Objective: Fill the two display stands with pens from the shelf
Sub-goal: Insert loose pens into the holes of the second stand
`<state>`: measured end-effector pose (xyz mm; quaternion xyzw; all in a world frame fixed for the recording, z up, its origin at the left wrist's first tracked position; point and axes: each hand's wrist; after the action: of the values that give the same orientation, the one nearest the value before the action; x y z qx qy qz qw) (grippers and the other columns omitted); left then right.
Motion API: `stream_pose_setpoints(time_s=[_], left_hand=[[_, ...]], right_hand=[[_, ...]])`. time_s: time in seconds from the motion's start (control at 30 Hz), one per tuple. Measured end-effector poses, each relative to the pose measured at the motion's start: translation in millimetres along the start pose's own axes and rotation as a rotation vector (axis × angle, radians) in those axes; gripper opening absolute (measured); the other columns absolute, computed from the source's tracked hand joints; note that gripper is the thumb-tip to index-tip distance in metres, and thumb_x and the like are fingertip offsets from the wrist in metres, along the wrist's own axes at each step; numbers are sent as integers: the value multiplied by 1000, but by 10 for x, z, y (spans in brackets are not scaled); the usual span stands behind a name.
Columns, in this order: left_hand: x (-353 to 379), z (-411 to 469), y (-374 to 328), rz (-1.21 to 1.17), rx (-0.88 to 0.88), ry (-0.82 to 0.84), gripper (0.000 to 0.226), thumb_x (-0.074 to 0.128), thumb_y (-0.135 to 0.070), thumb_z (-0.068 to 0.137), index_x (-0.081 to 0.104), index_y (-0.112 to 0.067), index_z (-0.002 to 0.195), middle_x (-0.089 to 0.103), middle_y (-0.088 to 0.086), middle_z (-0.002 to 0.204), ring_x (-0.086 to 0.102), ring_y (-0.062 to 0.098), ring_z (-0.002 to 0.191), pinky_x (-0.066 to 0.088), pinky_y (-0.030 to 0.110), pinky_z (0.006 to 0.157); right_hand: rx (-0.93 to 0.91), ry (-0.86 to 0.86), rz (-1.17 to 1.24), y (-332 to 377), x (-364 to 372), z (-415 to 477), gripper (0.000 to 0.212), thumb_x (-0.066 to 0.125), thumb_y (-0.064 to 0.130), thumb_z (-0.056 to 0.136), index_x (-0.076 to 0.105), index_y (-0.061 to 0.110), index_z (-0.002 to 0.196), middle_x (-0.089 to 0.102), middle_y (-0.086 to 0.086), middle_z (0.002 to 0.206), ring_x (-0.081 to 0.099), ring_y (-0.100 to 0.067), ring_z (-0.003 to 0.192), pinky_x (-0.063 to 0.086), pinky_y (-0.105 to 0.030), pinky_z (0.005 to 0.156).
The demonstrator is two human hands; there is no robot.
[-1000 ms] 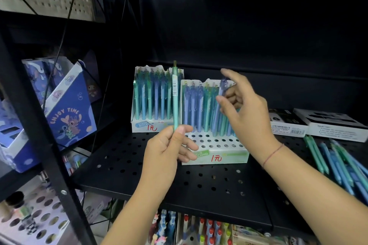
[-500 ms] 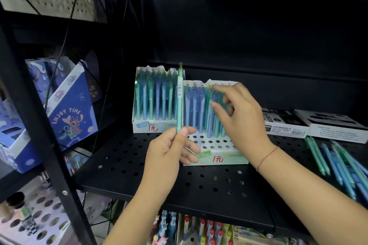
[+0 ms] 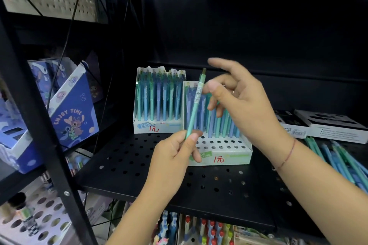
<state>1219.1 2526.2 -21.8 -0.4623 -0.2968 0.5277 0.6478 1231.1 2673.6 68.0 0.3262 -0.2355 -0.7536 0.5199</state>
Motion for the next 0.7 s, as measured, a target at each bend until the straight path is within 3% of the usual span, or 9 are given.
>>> stream_pose_setpoints(time_s=[0.03, 0.1, 0.2, 0.27, 0.37, 0.43, 0.53, 0.6, 0.7], left_hand=[[-1, 0, 2, 12, 7, 3, 31, 48, -28, 97, 70, -8, 90, 66, -12, 62, 63, 8, 70, 40, 15, 62], [0, 0, 6, 40, 23, 7, 37, 49, -29, 96, 67, -1, 79, 70, -14, 70, 48, -7, 96, 38, 15, 62], [7, -8, -8, 76, 21, 18, 38, 51, -28, 96, 65, -3, 72, 72, -15, 76, 49, -12, 94, 37, 9, 60], [12, -11, -11, 85, 21, -6, 32, 54, -28, 95, 67, -14, 70, 72, -10, 79, 64, -10, 69, 38, 9, 59], [-9, 2, 6, 105, 45, -128, 8, 59, -34, 90, 66, -37, 92, 65, -4, 76, 52, 3, 57, 43, 18, 59], [-28, 18, 57, 156, 35, -205, 21, 61, -38, 88, 59, -39, 108, 55, -9, 84, 49, 3, 66, 43, 15, 65], [-47, 74, 93, 252, -62, -183, 47, 59, -41, 89, 41, -44, 132, 44, -17, 118, 48, -3, 97, 42, 16, 83], [-36, 104, 128, 289, -144, -69, 62, 58, -41, 91, 26, -44, 144, 33, -18, 143, 40, 3, 125, 38, 28, 103], [-13, 105, 123, 300, -199, 45, 71, 56, -40, 93, 12, -45, 149, 18, -19, 154, 29, 6, 138, 29, 28, 107]], right_hand=[[-5, -5, -12, 11, 9, 3, 37, 59, 15, 93, 50, 25, 128, 67, -5, 87, 63, -13, 63, 48, -21, 54], [-1, -17, -52, 4, 23, 0, 39, 61, 14, 92, 51, 25, 128, 65, -3, 86, 63, -12, 65, 48, -21, 56], [40, 2, -38, -33, 30, -6, 36, 60, 14, 93, 53, 21, 128, 68, -6, 88, 63, -12, 66, 49, -22, 56], [41, 10, -10, -30, 29, 0, 33, 58, 11, 93, 54, 19, 125, 71, -7, 85, 63, -12, 65, 49, -22, 56], [9, -101, -13, -17, -26, 47, 30, 58, 9, 93, 52, 19, 121, 72, -6, 82, 64, -12, 64, 51, -24, 58], [-30, -202, -122, -45, -93, 92, 29, 59, 11, 93, 49, 22, 117, 71, -4, 80, 65, -13, 66, 53, -29, 61], [-84, -226, -376, -140, -115, 99, 29, 61, 19, 91, 43, 28, 112, 64, 0, 74, 64, -17, 71, 55, -41, 69], [-79, -174, -489, -224, -71, 61, 29, 62, 21, 91, 43, 26, 112, 60, 3, 74, 61, -11, 71, 53, -37, 69], [-89, -124, -564, -318, -18, 4, 27, 60, 20, 93, 45, 22, 115, 54, 3, 72, 54, -11, 66, 48, -32, 64]])
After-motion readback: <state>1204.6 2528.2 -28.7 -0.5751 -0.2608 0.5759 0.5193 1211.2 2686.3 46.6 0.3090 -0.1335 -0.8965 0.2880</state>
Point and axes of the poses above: each hand's wrist, its own z-axis towards the middle knuckle, its own x-axis out of the palm, y = z × x
